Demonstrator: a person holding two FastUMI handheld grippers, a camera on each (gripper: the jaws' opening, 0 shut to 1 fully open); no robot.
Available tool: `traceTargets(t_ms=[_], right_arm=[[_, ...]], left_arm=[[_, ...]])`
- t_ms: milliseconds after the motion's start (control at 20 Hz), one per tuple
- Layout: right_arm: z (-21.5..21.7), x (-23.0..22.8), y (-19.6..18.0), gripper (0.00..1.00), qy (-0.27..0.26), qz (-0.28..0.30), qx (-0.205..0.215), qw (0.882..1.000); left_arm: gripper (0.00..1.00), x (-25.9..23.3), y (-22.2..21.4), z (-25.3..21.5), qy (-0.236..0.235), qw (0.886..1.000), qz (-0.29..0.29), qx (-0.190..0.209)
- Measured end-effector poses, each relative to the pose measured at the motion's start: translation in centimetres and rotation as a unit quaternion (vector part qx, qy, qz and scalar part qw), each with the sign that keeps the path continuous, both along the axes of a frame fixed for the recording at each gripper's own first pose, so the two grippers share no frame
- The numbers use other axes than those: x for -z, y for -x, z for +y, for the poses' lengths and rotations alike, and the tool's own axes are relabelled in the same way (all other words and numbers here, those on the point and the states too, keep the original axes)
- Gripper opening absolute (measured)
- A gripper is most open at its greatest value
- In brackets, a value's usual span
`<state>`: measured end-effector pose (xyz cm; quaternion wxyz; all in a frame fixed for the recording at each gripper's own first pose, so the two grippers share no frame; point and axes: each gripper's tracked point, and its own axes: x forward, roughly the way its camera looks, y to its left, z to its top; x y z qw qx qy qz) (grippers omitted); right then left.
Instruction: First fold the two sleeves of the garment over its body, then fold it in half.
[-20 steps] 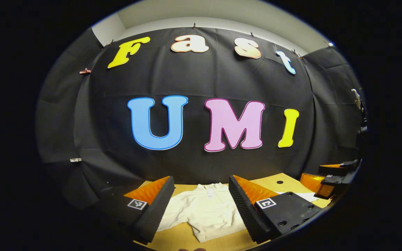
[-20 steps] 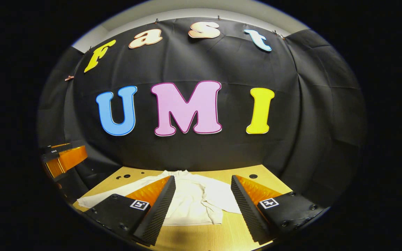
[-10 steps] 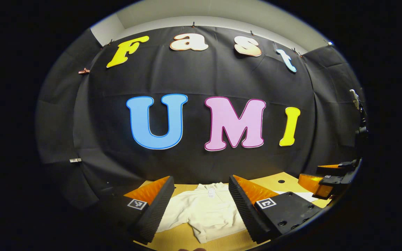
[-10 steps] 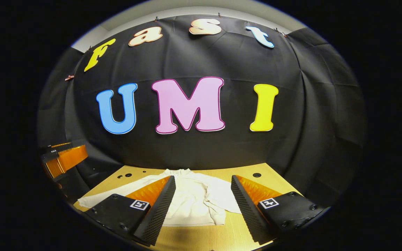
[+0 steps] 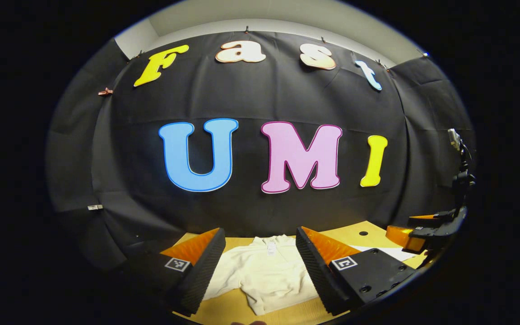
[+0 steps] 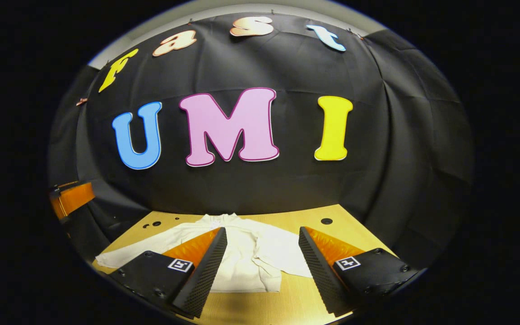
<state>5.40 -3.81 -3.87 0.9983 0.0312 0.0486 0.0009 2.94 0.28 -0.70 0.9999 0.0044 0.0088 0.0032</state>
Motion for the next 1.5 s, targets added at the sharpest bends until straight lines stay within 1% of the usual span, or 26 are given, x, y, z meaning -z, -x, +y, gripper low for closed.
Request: traceTargets(t_ms=[100,250,350,450,600,900,1100,1300,1500], right_arm=[[-2.2,0.8,-0.8,0.98,-0.012,0.011,0.019,1.0],[-6.9,1.7,-1.8,0.98,-0.013,0.021,0.063,0.998],[-9.7,2.9,-2.8,0.98,-0.017,0.036,0.084,0.996],[-12.4,4.5,-3.6,0.98,-0.018,0.056,0.1,0.993],[-15.9,6.1,-4.3,0.98,-0.001,0.073,0.122,0.99],[-21.8,10.7,-5.1,0.99,0.009,0.122,0.145,0.982],[-25.8,14.9,-5.1,0.99,0.014,0.17,0.167,0.971],[-29.5,18.9,-4.8,0.99,-0.008,0.213,0.204,0.955],[-32.3,21.3,-4.8,0.99,0.012,0.242,0.221,0.945]], left_arm=[[0.98,0.5,-0.1,-0.2,0.0,1.0,0.009,-0.001],[0.98,0.6,-0.1,-1.1,-0.003,1.0,0.013,0.005],[0.98,0.9,-0.3,-1.6,-0.007,1.0,0.019,0.005],[0.98,1.5,-0.5,-2.4,-0.003,1.0,0.031,0.006],[0.98,2.0,-0.8,-3.5,-0.005,0.999,0.042,0.004],[0.98,2.8,-1.4,-5.1,-0.014,0.998,0.054,-0.005],[0.98,2.9,-1.8,-5.8,-0.021,0.998,0.056,-0.013],[0.98,3.9,-2.5,-5.7,-0.018,0.997,0.075,-0.031],[0.98,4.9,-3.1,-5.0,-0.006,0.994,0.093,-0.051]])
